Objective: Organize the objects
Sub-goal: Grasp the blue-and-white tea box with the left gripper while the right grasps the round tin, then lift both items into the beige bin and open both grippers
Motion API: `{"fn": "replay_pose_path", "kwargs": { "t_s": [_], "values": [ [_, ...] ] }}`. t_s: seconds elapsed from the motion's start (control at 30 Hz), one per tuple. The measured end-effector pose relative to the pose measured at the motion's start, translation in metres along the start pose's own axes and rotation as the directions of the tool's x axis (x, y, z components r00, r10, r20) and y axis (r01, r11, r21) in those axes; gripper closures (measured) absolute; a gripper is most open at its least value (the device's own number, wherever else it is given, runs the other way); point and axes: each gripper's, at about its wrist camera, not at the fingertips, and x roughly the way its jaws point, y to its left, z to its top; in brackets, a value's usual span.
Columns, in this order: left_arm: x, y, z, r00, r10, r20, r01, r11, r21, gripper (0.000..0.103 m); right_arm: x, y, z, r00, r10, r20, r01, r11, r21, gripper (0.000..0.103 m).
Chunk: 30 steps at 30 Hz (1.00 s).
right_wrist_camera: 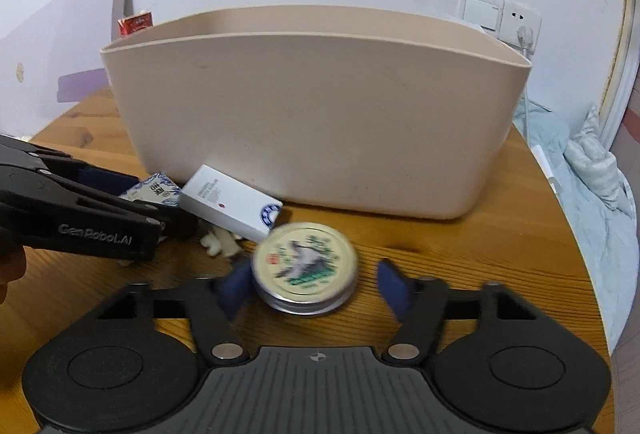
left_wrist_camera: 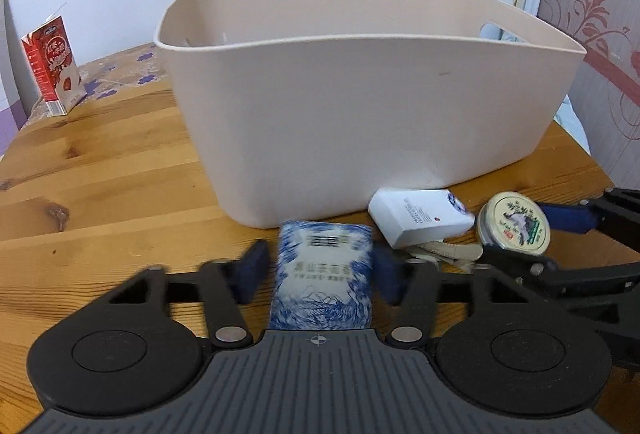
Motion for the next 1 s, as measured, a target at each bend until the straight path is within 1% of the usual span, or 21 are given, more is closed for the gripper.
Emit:
{"fn": "replay_pose_path", "kwargs": {
  "t_s": [0.07,0.17,0.23,0.3,0.4,0.7,0.87,1.0],
  "values": [
    [-0.001,0.004,-0.001,1.000,-0.009,-0.008,0.009,1.000,-0.010,0.056,0.000,0.001,0.001,1.000,0.000,-0.002,0.000,1.000,0.008,0.052],
    [0.000,0.011,-0.001,1.000,-0.003,-0.009,0.003,1.000,-0.002,0.056,-0.003,0.002,-0.001,1.000,-0.003,-0.006,0.003,1.000,0.013,0.052],
    [0.000,0.009,0.000,1.000,-0.005,-0.016,0.005,1.000,-0.012,0.056,-0.007,0.002,-0.003,1.000,-0.006,-0.012,0.006,1.000,0.017,0.052],
    [-0.011,0.003,-0.003,1.000,-0.015,-0.015,0.015,1.000,-0.021,0.056,-0.012,0.002,-0.005,1.000,-0.009,-0.016,0.010,1.000,0.022,0.052],
    [-0.025,-0.003,-0.006,1.000,-0.013,0.004,0.013,1.000,-0.003,0.056,-0.023,0.000,-0.007,1.000,-0.012,-0.005,0.013,0.999,0.035,0.052],
    [-0.073,-0.005,0.006,0.995,-0.009,0.098,0.008,1.000,0.017,0.056,-0.069,0.000,0.007,0.995,-0.027,0.096,0.025,0.999,0.031,0.052],
    [-0.094,0.000,0.021,0.988,-0.003,0.152,-0.001,1.000,0.023,0.056,-0.093,-0.003,0.023,0.985,-0.037,0.168,0.032,0.999,0.032,0.052],
    [-0.106,0.005,0.036,0.980,0.003,0.199,-0.008,1.000,0.023,0.056,-0.104,-0.006,0.041,0.974,-0.047,0.223,0.041,0.999,0.034,0.052]
  ]
}}
